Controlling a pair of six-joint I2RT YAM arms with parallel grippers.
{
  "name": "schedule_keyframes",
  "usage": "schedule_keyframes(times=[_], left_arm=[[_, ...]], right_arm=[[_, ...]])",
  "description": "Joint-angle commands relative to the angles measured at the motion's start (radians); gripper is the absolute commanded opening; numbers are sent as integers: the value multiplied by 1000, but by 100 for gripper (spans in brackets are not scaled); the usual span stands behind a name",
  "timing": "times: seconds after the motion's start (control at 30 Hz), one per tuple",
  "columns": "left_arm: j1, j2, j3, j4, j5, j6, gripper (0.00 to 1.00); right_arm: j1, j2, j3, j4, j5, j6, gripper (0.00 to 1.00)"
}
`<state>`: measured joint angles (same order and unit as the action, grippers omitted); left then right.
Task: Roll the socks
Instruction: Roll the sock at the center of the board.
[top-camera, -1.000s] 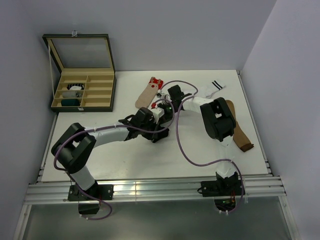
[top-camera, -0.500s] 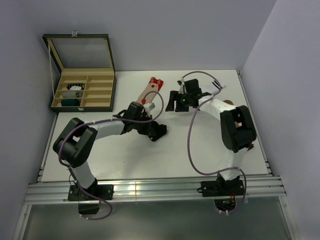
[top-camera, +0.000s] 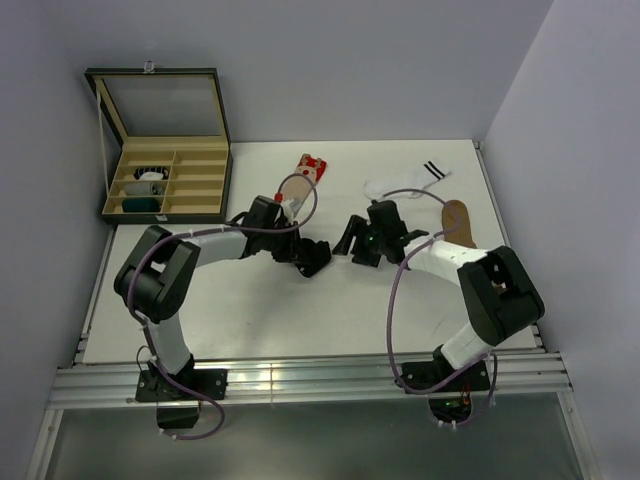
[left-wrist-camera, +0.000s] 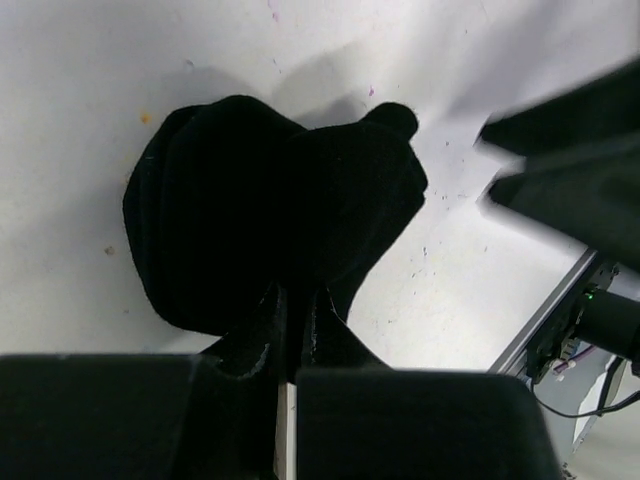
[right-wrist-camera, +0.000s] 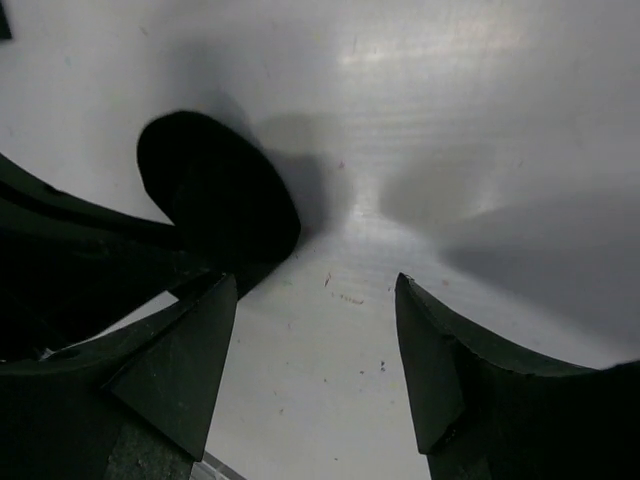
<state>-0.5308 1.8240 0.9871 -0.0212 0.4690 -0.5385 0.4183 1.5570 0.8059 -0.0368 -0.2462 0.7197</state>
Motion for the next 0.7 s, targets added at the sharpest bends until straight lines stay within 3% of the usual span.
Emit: schedule_keyframes(times=[0.0, 0.2, 0.67], left_arm=[[12, 89, -2, -106, -142, 44, 6], [14, 113, 27, -137, -168, 55, 12], [22, 175, 77, -174, -201, 58, 18]], right_arm=[[83, -31, -22, 97, 97, 159, 71], [149, 17, -31, 159, 176, 273, 71], [155, 166, 6, 210, 202, 348, 64]])
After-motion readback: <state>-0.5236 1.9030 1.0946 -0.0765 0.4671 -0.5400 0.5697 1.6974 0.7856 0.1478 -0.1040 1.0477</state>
